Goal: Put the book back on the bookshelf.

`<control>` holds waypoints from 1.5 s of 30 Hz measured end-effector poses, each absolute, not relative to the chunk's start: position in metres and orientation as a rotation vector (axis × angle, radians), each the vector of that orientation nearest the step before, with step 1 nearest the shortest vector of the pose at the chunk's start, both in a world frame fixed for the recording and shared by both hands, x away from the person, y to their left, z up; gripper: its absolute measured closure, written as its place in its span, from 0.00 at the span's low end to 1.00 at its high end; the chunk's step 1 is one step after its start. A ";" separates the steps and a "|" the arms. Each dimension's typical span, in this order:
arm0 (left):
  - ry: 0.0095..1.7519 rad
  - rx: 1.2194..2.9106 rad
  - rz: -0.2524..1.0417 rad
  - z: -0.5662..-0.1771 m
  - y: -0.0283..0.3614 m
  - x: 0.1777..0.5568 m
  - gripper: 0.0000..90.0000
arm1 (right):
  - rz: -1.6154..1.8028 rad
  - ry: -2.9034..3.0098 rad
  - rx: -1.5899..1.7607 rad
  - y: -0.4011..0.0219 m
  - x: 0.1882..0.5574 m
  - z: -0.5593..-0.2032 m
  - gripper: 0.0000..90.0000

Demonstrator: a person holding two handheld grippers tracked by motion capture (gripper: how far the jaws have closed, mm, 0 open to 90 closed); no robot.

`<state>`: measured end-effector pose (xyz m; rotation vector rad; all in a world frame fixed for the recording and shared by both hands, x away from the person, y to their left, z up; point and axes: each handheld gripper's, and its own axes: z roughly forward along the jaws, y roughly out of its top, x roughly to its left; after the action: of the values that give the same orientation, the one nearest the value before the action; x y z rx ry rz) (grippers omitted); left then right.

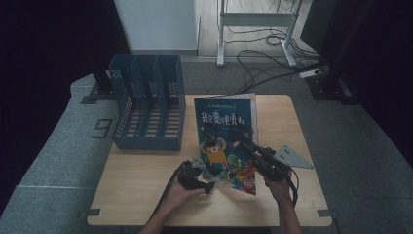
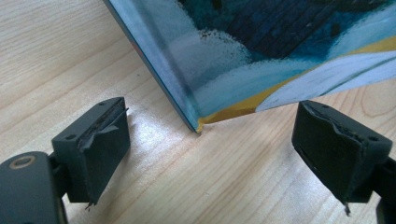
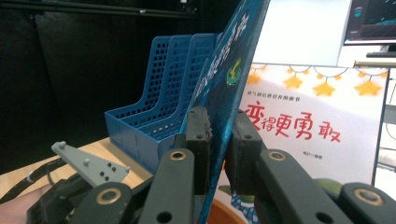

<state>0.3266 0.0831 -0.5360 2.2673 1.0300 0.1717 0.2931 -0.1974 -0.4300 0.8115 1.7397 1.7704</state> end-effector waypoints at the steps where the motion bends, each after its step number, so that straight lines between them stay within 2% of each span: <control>1: 1.028 2.267 0.174 -0.536 0.083 0.326 0.13 | 1.768 1.750 0.809 -0.198 0.292 -0.430 0.89; 9: 1.059 2.177 0.114 -0.538 0.091 0.330 0.13 | 1.777 1.802 0.808 -0.206 0.287 -0.430 0.90; 23: 1.026 2.152 0.176 -0.535 0.090 0.324 0.16 | 1.731 1.906 0.747 -0.218 0.270 -0.431 0.91; 34: 0.965 2.065 0.229 -0.517 0.096 0.324 0.18 | 1.713 1.959 0.735 -0.224 0.263 -0.432 0.91; 45: 0.875 2.004 0.266 -0.479 0.098 0.334 0.19 | 1.689 1.994 0.722 -0.229 0.260 -0.434 0.90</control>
<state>0.3337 0.0981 -0.4792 2.0041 0.8749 0.2663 0.2602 -0.2295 -0.4338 0.7219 1.9943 1.6892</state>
